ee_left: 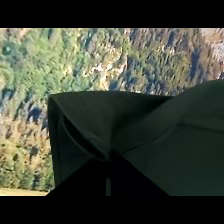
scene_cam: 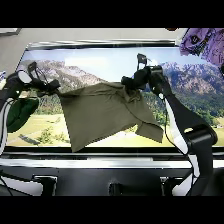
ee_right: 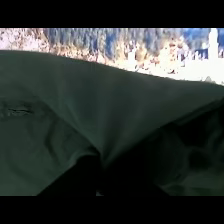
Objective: Fold the clothes and pants, and hang the long-sleeved shirts on hangers.
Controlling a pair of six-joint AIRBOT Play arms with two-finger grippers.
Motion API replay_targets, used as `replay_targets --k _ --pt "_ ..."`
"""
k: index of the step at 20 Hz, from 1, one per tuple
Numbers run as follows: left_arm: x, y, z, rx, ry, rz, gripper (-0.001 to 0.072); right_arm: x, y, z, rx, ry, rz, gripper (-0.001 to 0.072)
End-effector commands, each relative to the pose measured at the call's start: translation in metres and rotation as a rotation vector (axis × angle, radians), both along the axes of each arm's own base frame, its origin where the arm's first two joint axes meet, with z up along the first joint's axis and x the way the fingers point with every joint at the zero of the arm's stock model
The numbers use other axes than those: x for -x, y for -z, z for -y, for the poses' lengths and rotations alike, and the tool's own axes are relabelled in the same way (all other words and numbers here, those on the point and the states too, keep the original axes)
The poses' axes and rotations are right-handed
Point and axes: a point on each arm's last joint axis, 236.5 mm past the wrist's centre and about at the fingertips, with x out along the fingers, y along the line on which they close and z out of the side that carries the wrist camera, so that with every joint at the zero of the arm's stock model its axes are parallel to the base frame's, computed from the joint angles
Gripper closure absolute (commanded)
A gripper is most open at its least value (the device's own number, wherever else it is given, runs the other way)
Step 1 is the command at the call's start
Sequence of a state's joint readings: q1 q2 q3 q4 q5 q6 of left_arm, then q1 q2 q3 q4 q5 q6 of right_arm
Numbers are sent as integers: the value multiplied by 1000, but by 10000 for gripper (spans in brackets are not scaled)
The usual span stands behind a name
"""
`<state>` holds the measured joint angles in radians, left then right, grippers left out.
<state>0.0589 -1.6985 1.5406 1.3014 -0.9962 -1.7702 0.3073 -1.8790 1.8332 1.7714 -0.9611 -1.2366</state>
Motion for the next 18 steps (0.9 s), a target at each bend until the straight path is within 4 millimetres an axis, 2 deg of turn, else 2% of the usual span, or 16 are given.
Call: replay_targets --k 1,2,3,5,7,8,9,10,11,13,14,16,18 --pt "-1 23 14 40 -3 -44 498 4 17 -7 -64 -5 -65 476" --pt "1 12 10 46 -8 -39 346 6 2 0 -75 -32 -59 425" --pt "4 -3 4 50 -14 -32 260 8 -18 10 -74 -77 -33 401" --pt "19 -40 -16 33 1 -9 236 20 -65 48 21 -212 51 400" --pt "45 -72 -38 13 10 -1 236 44 -95 99 123 -272 51 387" --pt "63 -81 -49 12 -6 -10 236 53 -106 123 99 -227 41 326" --pt "82 -85 -57 14 -31 -20 236 63 -108 146 94 -195 25 247" --pt "104 -84 -64 17 -59 -30 236 72 -103 167 55 -151 8 232" --pt "129 -76 -67 23 -88 -51 236 84 -89 181 12 -128 -26 232" --pt "177 -55 -63 50 -125 -102 236 119 -37 200 -87 -66 -180 231" --pt "198 -45 -55 68 -129 -128 236 133 -13 200 -119 -59 -236 230" --pt "226 -31 -39 102 -122 -163 236 152 25 193 -137 -67 -294 229" --pt "244 -23 -26 137 -117 -192 236 162 51 183 -178 -64 -345 228"
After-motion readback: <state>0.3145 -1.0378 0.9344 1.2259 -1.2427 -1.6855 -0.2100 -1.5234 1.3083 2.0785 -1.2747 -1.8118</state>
